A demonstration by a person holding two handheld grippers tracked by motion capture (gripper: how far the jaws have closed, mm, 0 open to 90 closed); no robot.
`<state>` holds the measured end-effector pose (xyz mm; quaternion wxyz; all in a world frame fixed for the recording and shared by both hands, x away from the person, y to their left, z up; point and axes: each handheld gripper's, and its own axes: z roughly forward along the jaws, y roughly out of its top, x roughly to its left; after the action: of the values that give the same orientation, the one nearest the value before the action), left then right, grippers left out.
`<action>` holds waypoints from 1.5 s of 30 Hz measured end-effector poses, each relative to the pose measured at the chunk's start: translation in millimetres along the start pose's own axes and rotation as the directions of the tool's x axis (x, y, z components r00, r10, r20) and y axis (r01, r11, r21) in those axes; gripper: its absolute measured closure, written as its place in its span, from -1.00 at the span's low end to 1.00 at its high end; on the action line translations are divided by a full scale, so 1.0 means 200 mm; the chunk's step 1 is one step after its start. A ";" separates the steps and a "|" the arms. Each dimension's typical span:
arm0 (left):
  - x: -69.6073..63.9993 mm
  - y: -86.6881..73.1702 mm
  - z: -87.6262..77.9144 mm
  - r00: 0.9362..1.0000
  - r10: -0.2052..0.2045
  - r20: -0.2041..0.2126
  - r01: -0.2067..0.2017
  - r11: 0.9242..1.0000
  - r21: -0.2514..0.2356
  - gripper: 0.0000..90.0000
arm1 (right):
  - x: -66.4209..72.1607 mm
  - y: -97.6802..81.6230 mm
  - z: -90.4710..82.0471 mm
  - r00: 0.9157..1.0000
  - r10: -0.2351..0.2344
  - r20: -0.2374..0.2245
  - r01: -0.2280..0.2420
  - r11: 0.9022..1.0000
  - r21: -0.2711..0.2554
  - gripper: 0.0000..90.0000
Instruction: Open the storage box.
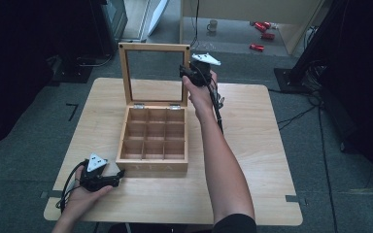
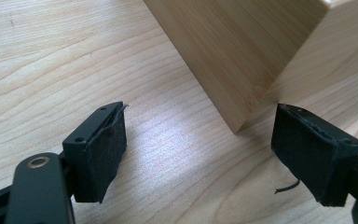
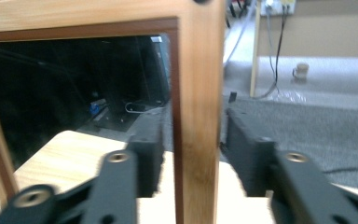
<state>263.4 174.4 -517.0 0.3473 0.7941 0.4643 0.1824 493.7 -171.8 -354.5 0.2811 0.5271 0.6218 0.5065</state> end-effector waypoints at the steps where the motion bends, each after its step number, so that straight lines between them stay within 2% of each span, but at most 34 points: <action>1: 0.00 0.00 0.00 1.000 0.000 0.000 0.000 1.000 0.000 -0.58 | 0.00 0.00 -0.01 1.000 -0.008 -0.013 0.008 1.000 -0.001 0.07; 6: 0.00 0.00 0.00 1.000 0.003 -0.003 -0.003 1.000 0.001 -0.58 | 0.02 0.00 -0.11 0.997 -0.064 -0.032 0.064 0.998 0.000 -0.41; 9: -0.01 0.00 0.00 1.000 0.006 -0.009 -0.006 1.000 0.001 -0.58 | 0.02 0.00 -0.18 0.997 -0.067 -0.029 0.068 0.998 0.011 -0.72; 13: -0.01 0.00 0.00 1.000 0.012 -0.015 -0.012 1.000 0.007 -0.57 | 0.01 -0.02 -0.28 0.997 -0.071 -0.036 0.072 0.997 0.013 -0.82; 18: -0.02 0.00 0.00 1.000 0.016 -0.021 -0.015 1.000 0.005 -0.56 | -0.04 -0.06 -0.40 0.995 -0.094 -0.029 0.095 0.995 0.015 -0.86; 21: -0.02 0.00 0.00 1.000 0.022 -0.022 -0.022 1.000 0.008 -0.56 | -0.07 -0.10 -0.47 0.996 -0.091 -0.023 0.091 0.996 0.021 -0.87; 27: -0.02 0.00 0.01 0.999 0.027 -0.027 -0.027 1.000 0.009 -0.56 | -0.14 -0.22 -0.58 0.993 -0.116 0.004 0.115 0.992 0.057 -0.88; 34: -0.02 0.00 0.01 0.999 0.028 -0.027 -0.028 1.000 0.010 -0.56 | -0.22 -0.35 -0.72 0.996 -0.086 0.007 0.085 0.994 0.065 -0.88; 43: -0.02 0.00 0.01 0.999 0.028 -0.028 -0.028 1.000 0.009 -0.56 | -0.31 -0.50 -0.90 0.992 -0.123 0.014 0.121 0.989 0.083 -0.87; 44: -0.02 0.00 0.01 0.999 0.028 -0.028 -0.028 1.000 0.009 -0.56 | -0.31 -0.50 -0.90 0.992 -0.123 0.014 0.121 0.989 0.083 -0.87; 45: -0.03 0.00 0.01 0.999 0.026 -0.028 -0.025 1.000 0.008 -0.56 | -0.34 -0.55 -0.94 0.992 -0.124 0.026 0.121 0.988 0.095 -0.87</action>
<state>261.6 169.6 -517.7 0.3353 0.7986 0.4597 0.1961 306.7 -290.7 -406.3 0.2967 0.5085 0.6713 0.4503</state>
